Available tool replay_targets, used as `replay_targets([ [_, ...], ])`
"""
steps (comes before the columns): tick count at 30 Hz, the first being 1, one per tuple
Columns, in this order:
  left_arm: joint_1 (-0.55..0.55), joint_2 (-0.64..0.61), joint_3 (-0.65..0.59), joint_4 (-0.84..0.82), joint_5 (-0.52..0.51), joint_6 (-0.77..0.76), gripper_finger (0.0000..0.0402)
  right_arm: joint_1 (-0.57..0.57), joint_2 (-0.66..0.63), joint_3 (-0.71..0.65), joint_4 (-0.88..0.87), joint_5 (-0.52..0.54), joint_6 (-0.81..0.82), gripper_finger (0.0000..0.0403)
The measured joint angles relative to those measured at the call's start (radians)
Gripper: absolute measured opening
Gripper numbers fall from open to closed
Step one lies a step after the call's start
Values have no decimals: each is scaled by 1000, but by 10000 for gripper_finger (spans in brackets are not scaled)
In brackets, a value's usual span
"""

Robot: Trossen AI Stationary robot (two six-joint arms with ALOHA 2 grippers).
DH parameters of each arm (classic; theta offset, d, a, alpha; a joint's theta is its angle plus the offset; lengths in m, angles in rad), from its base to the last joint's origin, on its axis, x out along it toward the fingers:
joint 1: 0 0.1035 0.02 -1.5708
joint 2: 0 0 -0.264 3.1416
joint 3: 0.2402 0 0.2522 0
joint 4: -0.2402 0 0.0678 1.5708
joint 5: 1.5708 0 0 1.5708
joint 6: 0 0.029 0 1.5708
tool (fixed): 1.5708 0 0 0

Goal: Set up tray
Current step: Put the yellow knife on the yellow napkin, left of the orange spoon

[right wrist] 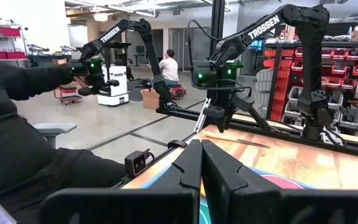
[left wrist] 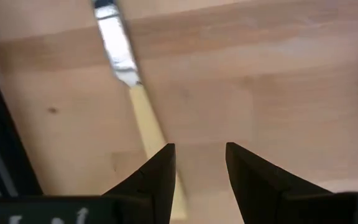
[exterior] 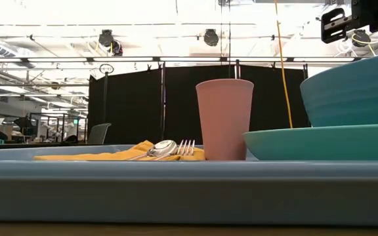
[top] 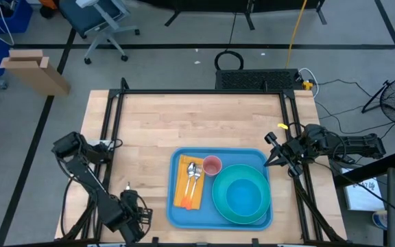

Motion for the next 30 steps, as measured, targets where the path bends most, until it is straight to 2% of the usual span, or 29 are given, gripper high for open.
replay_targets([
  [10, -43, 61, -63, 46, 44, -2, 145, 0, 4, 0, -24, 3, 0, 0],
  [15, -67, 51, -63, 22, -3, 12, 145, 0, 8, 0, -25, 9, 0, 0],
  [21, -69, 7, -63, 17, -96, 93, 145, 0, 9, 0, -22, 83, 0, 0],
  [23, -69, 6, -63, 14, -191, 117, 145, 0, 9, 0, -22, 83, 0, 0],
  [25, -69, 7, -65, 18, -349, 158, 145, 0, 9, 0, -22, 83, 1, 0],
  [26, -60, 8, -66, 27, -430, 227, 145, 0, 9, 0, -21, 83, 0, 0],
  [28, -33, 8, -67, 93, -597, 493, 145, 0, 9, 0, -22, 83, -2, 0],
  [30, 3, 7, -65, 220, -755, 851, 145, 0, 9, 0, -21, 83, -8, 0],
])
